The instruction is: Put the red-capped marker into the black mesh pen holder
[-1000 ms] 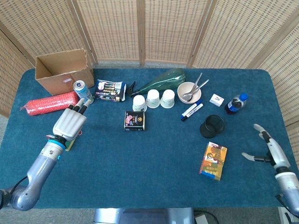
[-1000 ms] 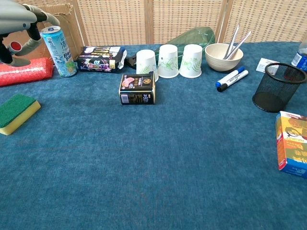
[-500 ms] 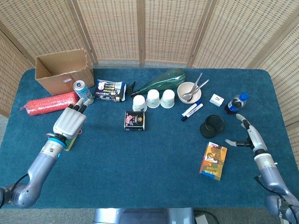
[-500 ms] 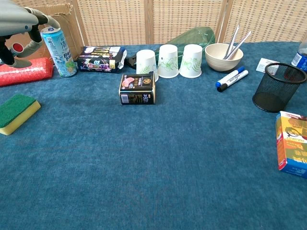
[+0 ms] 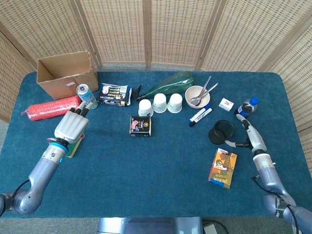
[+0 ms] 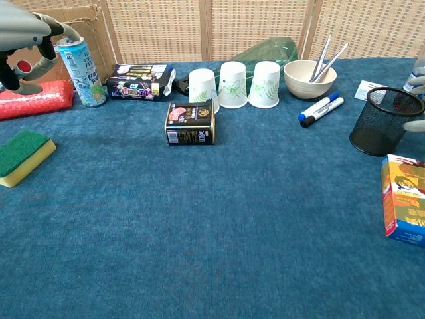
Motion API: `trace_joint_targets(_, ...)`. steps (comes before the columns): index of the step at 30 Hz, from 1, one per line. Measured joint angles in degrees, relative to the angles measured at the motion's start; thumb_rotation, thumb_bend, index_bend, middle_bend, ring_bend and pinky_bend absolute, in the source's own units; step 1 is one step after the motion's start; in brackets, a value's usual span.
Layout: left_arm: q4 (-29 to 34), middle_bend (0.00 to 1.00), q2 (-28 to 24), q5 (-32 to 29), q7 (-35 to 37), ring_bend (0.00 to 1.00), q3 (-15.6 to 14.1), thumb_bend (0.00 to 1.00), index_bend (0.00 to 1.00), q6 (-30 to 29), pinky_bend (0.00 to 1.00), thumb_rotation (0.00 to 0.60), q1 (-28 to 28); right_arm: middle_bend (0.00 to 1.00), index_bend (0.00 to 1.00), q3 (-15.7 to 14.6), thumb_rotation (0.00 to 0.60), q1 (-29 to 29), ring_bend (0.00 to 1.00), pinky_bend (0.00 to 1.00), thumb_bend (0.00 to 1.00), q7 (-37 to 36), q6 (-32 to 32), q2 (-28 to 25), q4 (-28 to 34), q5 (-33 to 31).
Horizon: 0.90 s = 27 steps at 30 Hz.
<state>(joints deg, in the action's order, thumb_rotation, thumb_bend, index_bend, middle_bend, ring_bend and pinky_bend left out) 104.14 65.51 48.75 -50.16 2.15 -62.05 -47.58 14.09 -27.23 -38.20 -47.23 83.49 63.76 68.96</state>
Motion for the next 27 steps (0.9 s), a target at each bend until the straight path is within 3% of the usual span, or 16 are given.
trace_joint_targets(4,-0.5,0.0,0.0,0.1,0.5,0.0,-0.1,0.41,0.75,0.2,0.29,0.6,0.1,0.02,0.0,0.5,0.6,-0.3,0.0,0.17,0.0,1.4,-1.0,1.3,0.1,-0.5)
trace_joint_targets(7,-0.8,0.0,-0.2,0.2,1.0,0.0,-0.1,0.41,0.75,0.2,0.29,0.6,0.2,0.12,0.03,0.8,0.6,-0.3,0.03,0.21,0.0,2.1,-1.7,2.7,-0.3,-0.9)
trace_joint_targets(12,-1.4,0.0,-0.6,0.5,1.8,0.0,0.0,0.41,0.75,0.4,0.29,0.6,0.3,0.35,0.22,1.1,0.6,0.2,0.23,0.27,0.0,1.3,-3.8,4.7,-1.8,-0.9)
trace_joint_targets(16,-1.5,0.0,-0.7,0.8,2.2,0.0,0.0,0.41,0.75,0.5,0.29,0.6,0.3,0.44,0.33,1.0,0.6,0.8,0.33,0.31,0.0,0.4,-5.4,6.3,-3.3,-0.2)
trace_joint_targets(27,-1.7,0.0,-1.0,1.3,2.9,0.0,-0.1,0.41,0.75,0.5,0.29,0.6,0.7,0.5,0.4,1.6,0.6,1.9,0.38,0.34,0.0,0.8,-10.4,8.0,-3.5,1.0)
